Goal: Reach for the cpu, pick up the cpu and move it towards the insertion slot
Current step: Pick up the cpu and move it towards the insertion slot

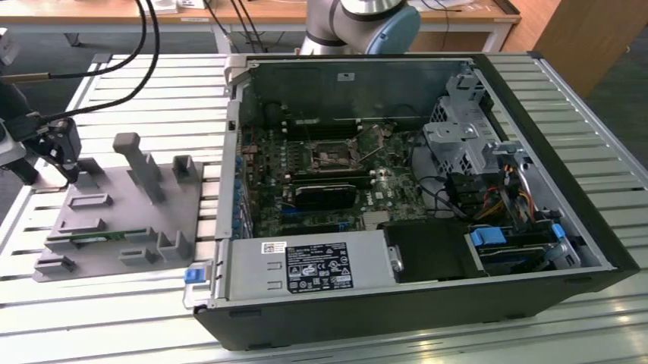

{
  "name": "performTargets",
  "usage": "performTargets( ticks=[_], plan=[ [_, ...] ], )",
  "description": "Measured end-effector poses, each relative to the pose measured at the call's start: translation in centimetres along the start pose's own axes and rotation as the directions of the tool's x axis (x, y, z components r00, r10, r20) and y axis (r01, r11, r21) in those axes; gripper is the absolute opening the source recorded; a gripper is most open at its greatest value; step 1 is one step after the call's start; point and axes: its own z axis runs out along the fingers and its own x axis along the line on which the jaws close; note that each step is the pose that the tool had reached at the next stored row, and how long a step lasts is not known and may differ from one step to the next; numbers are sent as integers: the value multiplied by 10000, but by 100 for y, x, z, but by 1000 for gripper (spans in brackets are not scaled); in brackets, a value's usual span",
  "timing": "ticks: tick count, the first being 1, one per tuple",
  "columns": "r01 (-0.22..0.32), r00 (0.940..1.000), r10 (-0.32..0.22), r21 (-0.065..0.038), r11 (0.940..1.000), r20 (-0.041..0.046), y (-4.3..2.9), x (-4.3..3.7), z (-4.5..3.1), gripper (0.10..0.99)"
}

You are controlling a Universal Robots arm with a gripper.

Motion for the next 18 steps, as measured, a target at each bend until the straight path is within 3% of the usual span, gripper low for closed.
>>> performTargets(
  ticks=[18],
  plan=[
    [0, 10000, 0, 0, 10000, 0, 20, 0, -291, 545]
  ],
)
